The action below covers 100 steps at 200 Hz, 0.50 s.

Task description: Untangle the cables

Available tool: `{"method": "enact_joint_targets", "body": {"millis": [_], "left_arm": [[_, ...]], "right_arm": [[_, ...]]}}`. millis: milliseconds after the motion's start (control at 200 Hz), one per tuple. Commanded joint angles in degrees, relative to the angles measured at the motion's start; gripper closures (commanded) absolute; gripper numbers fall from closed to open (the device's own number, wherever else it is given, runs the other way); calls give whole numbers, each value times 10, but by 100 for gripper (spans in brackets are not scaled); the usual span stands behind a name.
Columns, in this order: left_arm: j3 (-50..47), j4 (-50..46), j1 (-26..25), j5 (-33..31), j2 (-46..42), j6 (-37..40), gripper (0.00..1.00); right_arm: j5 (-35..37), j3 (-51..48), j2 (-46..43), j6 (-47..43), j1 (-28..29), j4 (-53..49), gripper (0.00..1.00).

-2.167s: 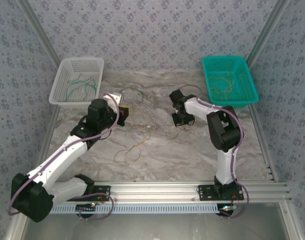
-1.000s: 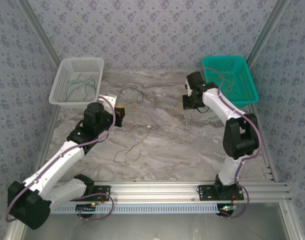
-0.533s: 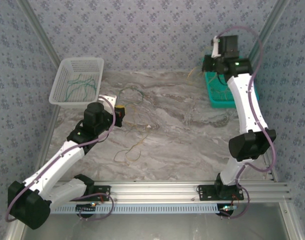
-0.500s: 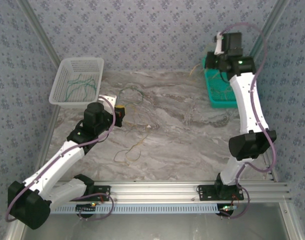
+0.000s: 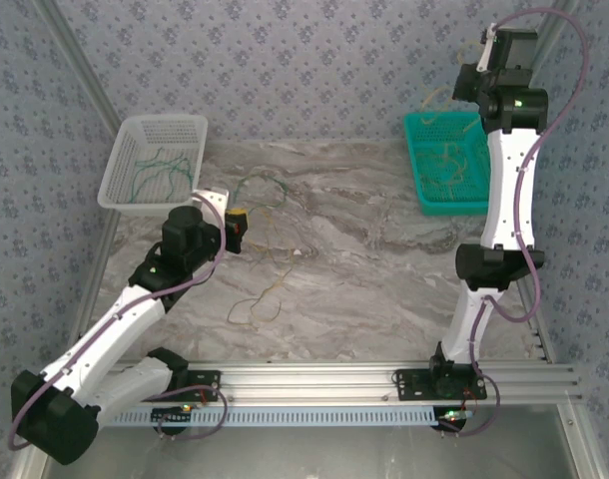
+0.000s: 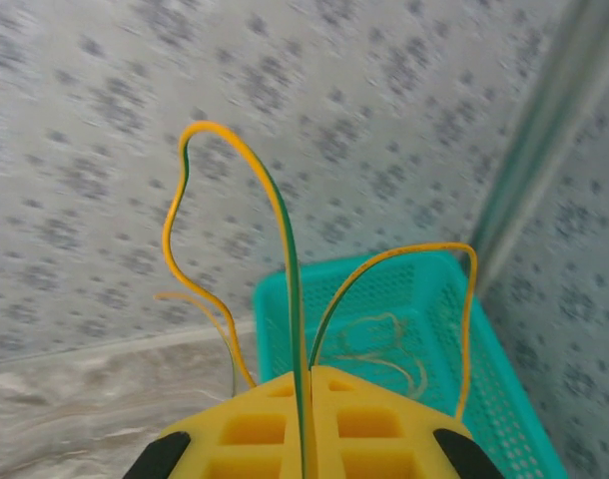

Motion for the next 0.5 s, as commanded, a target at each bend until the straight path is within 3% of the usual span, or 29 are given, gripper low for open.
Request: {"method": "enact_joint_targets", "body": {"millis": [0,235,375,495], "left_arm": [[11,5,-2,-11,-10,0,100],[3,8,-2,-10,-13,-5,100],[1,4,-2,-9,-19,-6,100],[-2,4,-2,-9,-22,-6,100]], "right_arm": [[41,-76,-11,10,-5,16,100],[38,-427,-112,33,-18,209,100],[7,-471,-84,48,-46,235,100],[-23,-424,-21,57,-69,210,100]]}}
